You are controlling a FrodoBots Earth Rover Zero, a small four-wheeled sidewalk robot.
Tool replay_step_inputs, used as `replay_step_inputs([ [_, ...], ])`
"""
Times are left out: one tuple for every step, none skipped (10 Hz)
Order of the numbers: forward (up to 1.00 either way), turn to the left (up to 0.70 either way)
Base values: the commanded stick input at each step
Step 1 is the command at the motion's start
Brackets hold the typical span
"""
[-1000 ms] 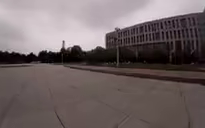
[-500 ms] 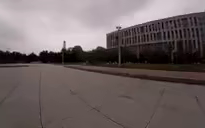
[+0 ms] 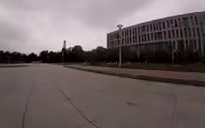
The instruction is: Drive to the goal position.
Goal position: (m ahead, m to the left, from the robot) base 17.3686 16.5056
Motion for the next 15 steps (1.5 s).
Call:
replay_step_inputs([
  [0.7,0.0],
  [0.7,0.0],
  [0.7,0.0],
  [0.7,0.0],
  [0.7,0.0],
  [0.7,0.0],
  [0.7,0.0],
  [0.7,0.0],
  [0.7,0.0],
  [0.7,0.0],
  [0.7,0.0],
  [0.7,0.0],
  [0.7,0.0],
  [0.7,0.0],
  [0.7,0.0],
])
